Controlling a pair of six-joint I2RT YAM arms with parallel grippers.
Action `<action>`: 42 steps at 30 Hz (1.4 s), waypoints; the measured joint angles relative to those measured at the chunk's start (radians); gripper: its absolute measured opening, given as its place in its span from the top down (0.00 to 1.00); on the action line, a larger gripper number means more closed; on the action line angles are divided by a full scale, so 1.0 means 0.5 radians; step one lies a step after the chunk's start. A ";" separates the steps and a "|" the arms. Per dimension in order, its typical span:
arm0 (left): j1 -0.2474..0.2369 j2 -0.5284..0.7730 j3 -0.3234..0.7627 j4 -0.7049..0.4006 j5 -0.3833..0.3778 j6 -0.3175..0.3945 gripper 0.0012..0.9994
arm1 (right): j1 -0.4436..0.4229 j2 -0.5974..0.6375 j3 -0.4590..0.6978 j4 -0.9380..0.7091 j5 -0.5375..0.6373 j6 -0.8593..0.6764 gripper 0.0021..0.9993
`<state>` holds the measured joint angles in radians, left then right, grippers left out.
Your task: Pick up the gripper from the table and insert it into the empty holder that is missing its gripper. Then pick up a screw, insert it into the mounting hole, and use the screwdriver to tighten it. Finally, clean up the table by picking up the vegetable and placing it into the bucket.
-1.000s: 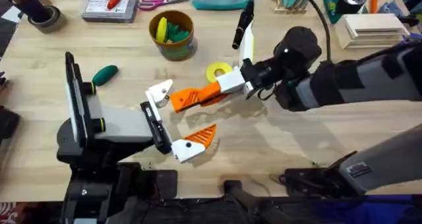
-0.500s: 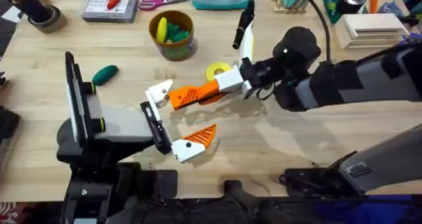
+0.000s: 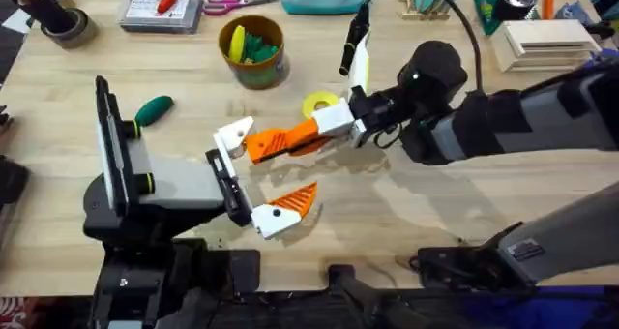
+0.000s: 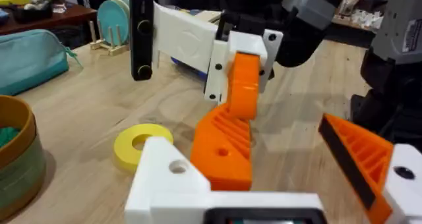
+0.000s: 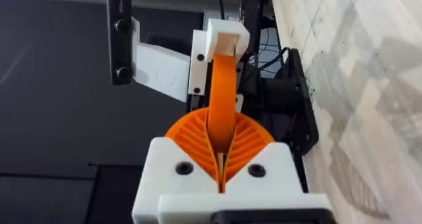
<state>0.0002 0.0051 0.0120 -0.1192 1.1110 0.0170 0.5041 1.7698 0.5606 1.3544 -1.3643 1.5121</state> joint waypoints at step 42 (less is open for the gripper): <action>0.001 0.000 0.000 0.000 -0.008 -0.036 0.01 | 0.092 0.143 0.133 0.036 0.133 0.104 0.99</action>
<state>0.0006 0.0052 0.0120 -0.1192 1.1072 -0.0013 0.5499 1.8413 0.6270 1.3723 -1.2980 1.5639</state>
